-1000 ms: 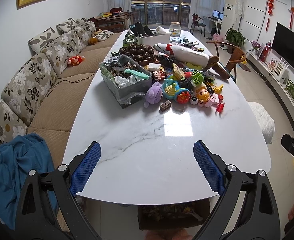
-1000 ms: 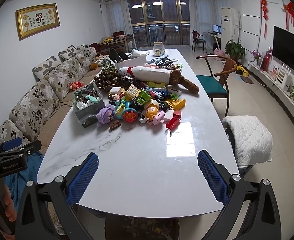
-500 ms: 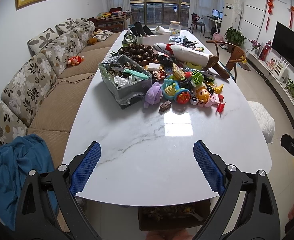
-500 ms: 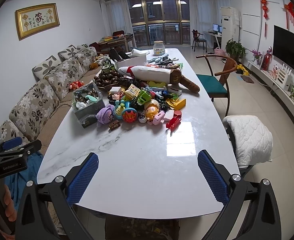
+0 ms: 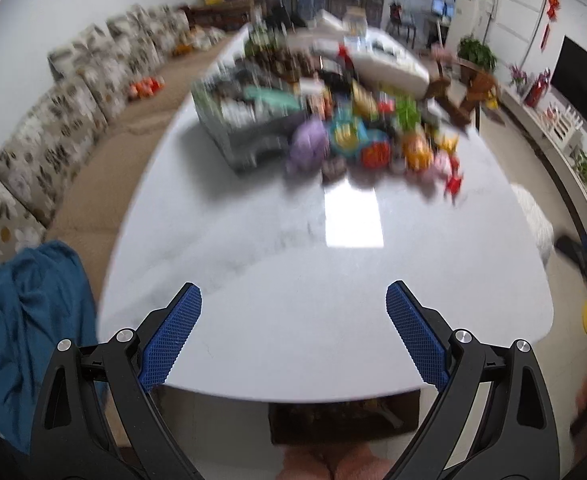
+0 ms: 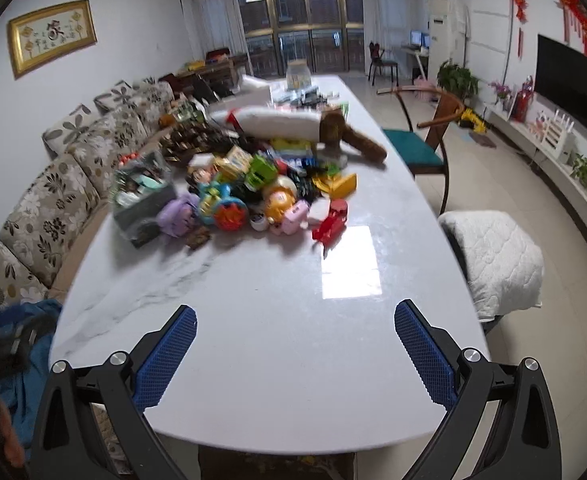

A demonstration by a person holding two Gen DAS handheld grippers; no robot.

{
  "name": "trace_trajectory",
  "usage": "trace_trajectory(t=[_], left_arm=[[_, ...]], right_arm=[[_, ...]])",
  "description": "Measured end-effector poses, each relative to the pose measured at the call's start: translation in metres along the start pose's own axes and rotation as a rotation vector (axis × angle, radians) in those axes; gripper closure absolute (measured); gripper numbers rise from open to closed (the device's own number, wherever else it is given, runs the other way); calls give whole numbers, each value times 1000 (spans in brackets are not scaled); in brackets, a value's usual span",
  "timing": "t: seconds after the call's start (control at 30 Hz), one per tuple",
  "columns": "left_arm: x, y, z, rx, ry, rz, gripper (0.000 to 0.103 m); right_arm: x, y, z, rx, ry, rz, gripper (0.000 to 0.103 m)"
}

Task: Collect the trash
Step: 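Reach into the toy pile and grasp the red plastic toy with the right tool, then grasp the pink toy case with the left tool while the right tool holds the red toy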

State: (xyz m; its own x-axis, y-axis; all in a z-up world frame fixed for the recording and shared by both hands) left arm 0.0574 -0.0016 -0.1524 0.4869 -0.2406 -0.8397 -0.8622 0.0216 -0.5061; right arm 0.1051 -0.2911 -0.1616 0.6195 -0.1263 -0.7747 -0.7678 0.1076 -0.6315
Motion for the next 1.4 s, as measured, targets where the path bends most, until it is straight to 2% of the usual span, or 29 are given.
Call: trace_trajectory(t=[0.1, 0.2, 0.23, 0.3, 0.47, 0.5, 0.53, 0.6, 0.73, 0.83, 0.97, 1.07, 1.2, 1.3, 1.33, 1.37, 1.4], left_arm=[[26, 35, 6, -18, 15, 110, 12], [44, 77, 19, -47, -2, 202, 12], [44, 83, 22, -56, -7, 214, 12], [43, 100, 35, -92, -39, 235, 12], [44, 124, 61, -168, -97, 243, 12], [45, 125, 60, -176, -98, 251, 12], [48, 125, 59, -183, -100, 258, 12], [58, 122, 56, -186, -105, 265, 12], [78, 93, 26, -118, -67, 234, 12], [99, 56, -11, 7, -55, 188, 12], [138, -16, -83, 265, -133, 63, 12], [170, -62, -138, 418, -172, -33, 12], [222, -109, -180, 549, -287, -106, 12], [254, -124, -186, 568, -342, -75, 13], [259, -128, -185, 560, -356, -77, 21], [264, -132, -184, 543, -361, -73, 44], [270, -132, -185, 522, -350, -49, 50]], right_arm=[[66, -10, -1, 27, 0, 89, 5], [137, -26, -6, 71, 63, 167, 7], [152, -29, -8, 80, 75, 188, 11], [190, -36, -10, 106, 130, 250, 25], [234, -60, 6, 77, 176, 251, 26], [239, -62, 7, 63, 192, 255, 31], [245, -62, 7, 46, 203, 268, 42], [244, -64, 4, 68, 171, 263, 81], [223, -47, -8, 74, 60, 288, 81], [186, -26, -24, 73, -20, 268, 81], [131, 7, -54, 109, -120, 246, 81], [111, 27, -72, 121, -146, 247, 80], [89, 59, -90, 156, -172, 276, 80], [80, 78, -105, 179, -165, 296, 78], [81, 80, -108, 175, -158, 298, 78], [80, 84, -111, 168, -152, 301, 78], [79, 89, -113, 165, -143, 311, 78]])
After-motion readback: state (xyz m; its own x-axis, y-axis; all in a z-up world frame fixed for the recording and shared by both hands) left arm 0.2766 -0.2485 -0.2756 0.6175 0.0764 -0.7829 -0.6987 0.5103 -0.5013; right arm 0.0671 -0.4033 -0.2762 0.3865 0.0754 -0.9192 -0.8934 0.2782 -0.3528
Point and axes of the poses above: each gripper's, at about its wrist camera, not at the fingertips, and x roughly the way its jaws point, z to its left, y to its underside, the point moved 9 cm from there along x, roughly the way its jaws point, and after that the axes turned 12 degrees about y, right-handed, at the moved point
